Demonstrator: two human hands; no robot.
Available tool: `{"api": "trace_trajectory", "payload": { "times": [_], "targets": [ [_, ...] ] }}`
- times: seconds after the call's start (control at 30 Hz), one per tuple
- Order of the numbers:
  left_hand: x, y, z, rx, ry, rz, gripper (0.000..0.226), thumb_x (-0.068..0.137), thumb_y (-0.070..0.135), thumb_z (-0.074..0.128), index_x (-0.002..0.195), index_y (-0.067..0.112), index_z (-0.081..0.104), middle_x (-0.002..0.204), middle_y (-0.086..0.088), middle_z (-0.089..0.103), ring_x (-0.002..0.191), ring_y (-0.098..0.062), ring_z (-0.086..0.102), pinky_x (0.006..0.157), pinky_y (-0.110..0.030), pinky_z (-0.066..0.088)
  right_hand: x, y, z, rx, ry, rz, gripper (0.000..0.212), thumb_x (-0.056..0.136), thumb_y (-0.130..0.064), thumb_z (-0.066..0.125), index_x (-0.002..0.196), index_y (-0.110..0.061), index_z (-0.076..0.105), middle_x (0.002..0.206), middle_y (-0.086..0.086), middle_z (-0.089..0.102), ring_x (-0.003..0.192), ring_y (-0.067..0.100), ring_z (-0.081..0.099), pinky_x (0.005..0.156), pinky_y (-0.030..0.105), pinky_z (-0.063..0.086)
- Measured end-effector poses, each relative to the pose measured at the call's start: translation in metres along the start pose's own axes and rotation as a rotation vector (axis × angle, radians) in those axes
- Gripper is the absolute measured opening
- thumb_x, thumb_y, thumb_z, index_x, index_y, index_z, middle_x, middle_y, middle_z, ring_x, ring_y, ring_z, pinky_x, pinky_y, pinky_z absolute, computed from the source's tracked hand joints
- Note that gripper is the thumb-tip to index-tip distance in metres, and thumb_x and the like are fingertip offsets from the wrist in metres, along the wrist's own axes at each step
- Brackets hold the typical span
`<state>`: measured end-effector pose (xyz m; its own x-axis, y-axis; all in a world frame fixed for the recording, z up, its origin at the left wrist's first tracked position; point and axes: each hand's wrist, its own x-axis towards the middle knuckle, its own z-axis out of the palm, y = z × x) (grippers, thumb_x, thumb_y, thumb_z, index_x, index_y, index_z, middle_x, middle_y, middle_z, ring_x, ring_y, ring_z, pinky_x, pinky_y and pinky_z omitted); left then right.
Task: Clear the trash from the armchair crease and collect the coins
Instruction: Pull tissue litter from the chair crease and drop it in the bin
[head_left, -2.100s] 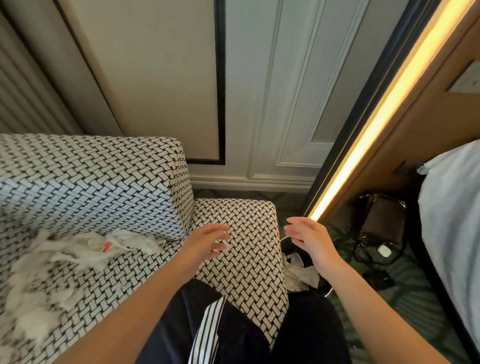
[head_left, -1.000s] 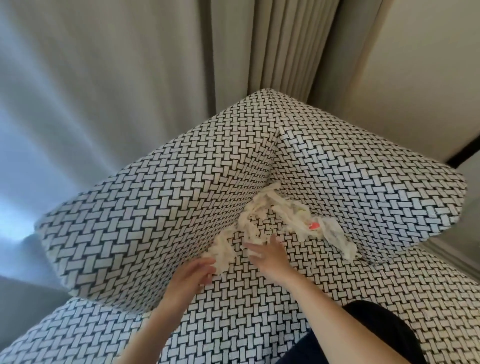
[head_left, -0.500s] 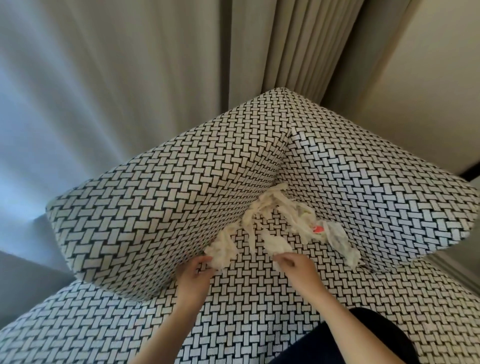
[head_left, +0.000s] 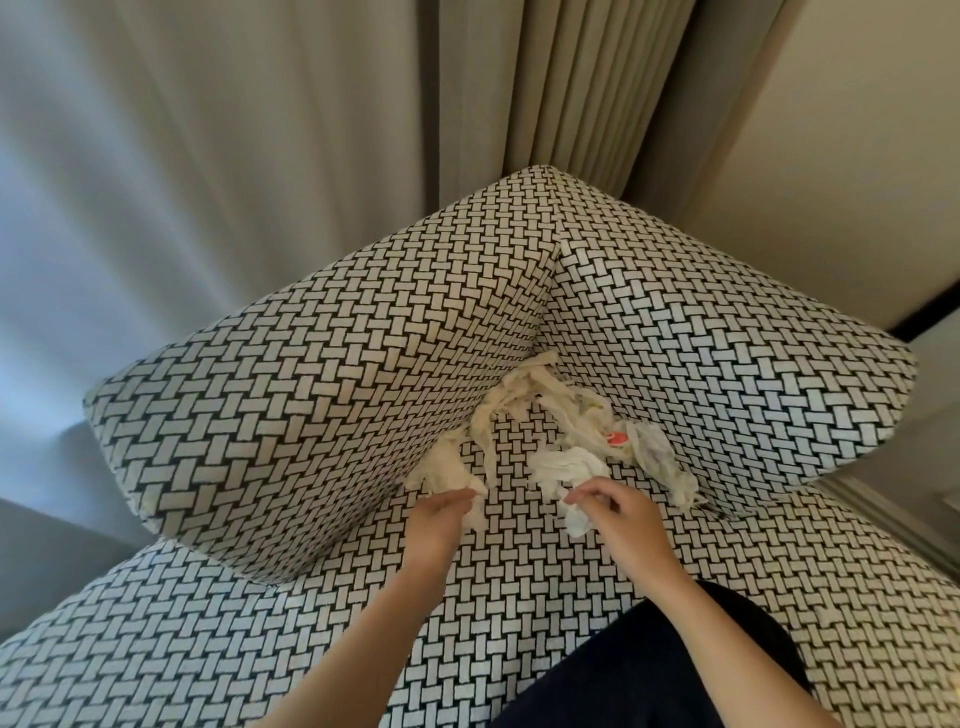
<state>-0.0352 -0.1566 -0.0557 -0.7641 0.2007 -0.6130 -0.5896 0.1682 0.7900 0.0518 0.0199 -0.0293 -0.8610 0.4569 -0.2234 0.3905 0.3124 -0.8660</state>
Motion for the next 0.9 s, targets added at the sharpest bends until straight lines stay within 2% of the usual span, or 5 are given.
{"api": "trace_trajectory", "payload": {
  "times": [0.3, 0.57, 0.67, 0.77, 0.9],
  "targets": [
    [-0.033, -0.015, 0.03, 0.041, -0.074, 0.042, 0.021, 0.081, -0.001, 0.062, 0.081, 0.017, 0.072, 0.108, 0.003, 0.065, 0.114, -0.025, 0.055, 0.105, -0.045, 0.04, -0.015, 0.0, -0.03, 0.066, 0.118, -0.021, 0.015, 0.09, -0.02, 0.059, 0.08, -0.022, 0.07, 0.073, 0.01, 0.056, 0.068, 0.013, 0.047, 0.065, 0.025, 0.036],
    [-0.056, 0.005, 0.109, 0.172, -0.237, 0.167, 0.023, 0.075, -0.013, 0.058, 0.073, 0.01, 0.061, 0.105, -0.009, 0.064, 0.098, -0.021, 0.058, 0.085, -0.033, 0.048, -0.05, 0.02, -0.104, 0.1, 0.286, -0.002, 0.017, 0.089, -0.019, 0.06, 0.078, -0.027, 0.07, 0.08, 0.018, 0.061, 0.067, 0.018, 0.047, 0.061, 0.023, 0.035],
    [-0.068, 0.006, 0.152, 0.228, -0.289, 0.211, 0.022, 0.071, -0.012, 0.06, 0.071, 0.009, 0.057, 0.1, -0.014, 0.064, 0.095, -0.025, 0.059, 0.078, -0.029, 0.048, -0.073, 0.036, -0.139, 0.098, 0.358, 0.021, 0.013, 0.089, -0.021, 0.06, 0.084, -0.028, 0.07, 0.086, 0.004, 0.067, 0.079, 0.021, 0.057, 0.066, 0.019, 0.039],
    [-0.08, 0.001, 0.197, 0.244, -0.348, 0.187, 0.024, 0.07, -0.01, 0.062, 0.073, 0.013, 0.055, 0.096, -0.005, 0.06, 0.097, -0.025, 0.057, 0.091, -0.04, 0.046, -0.102, 0.056, -0.173, 0.057, 0.424, 0.044, 0.015, 0.087, -0.022, 0.063, 0.087, -0.036, 0.067, 0.088, -0.002, 0.069, 0.06, 0.013, 0.051, 0.057, 0.015, 0.04],
    [-0.097, -0.016, 0.257, 0.284, -0.497, 0.113, 0.03, 0.071, -0.012, 0.063, 0.085, 0.013, 0.057, 0.103, -0.005, 0.058, 0.097, -0.024, 0.058, 0.091, -0.039, 0.051, -0.142, 0.088, -0.216, 0.01, 0.524, 0.134, 0.019, 0.083, -0.018, 0.068, 0.092, -0.034, 0.066, 0.095, 0.005, 0.068, 0.06, 0.028, 0.053, 0.063, 0.039, 0.048]
  ]
}}
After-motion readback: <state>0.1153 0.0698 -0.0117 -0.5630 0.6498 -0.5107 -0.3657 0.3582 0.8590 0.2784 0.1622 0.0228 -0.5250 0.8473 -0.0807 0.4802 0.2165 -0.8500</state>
